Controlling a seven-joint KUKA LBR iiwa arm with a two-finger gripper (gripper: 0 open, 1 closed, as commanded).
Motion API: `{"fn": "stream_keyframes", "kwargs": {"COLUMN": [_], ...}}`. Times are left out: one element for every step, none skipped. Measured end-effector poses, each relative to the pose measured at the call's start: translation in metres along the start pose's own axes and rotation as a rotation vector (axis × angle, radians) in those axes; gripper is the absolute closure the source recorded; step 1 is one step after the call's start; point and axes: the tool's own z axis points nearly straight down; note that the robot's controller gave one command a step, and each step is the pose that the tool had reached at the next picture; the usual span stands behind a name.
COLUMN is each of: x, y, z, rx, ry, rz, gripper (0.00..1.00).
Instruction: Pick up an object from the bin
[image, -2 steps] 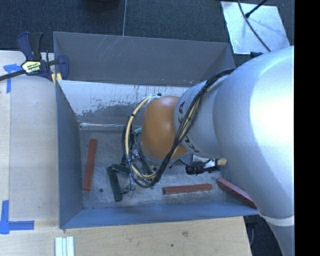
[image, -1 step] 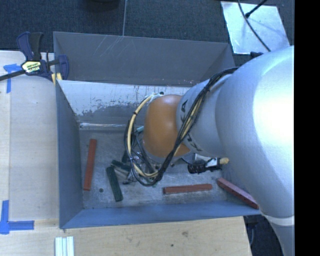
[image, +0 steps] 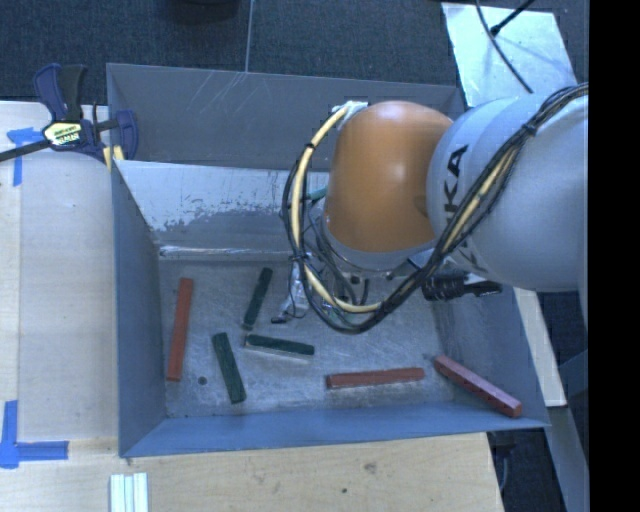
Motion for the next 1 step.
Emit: {"fn": "stream_keyframes", "kwargs": {"x": [0.0015], "y": [-0.0007], "z": [0.005], "rx": [0.006], "ry": [0.008], "rz": [-0.001], "gripper": [0.0]}}
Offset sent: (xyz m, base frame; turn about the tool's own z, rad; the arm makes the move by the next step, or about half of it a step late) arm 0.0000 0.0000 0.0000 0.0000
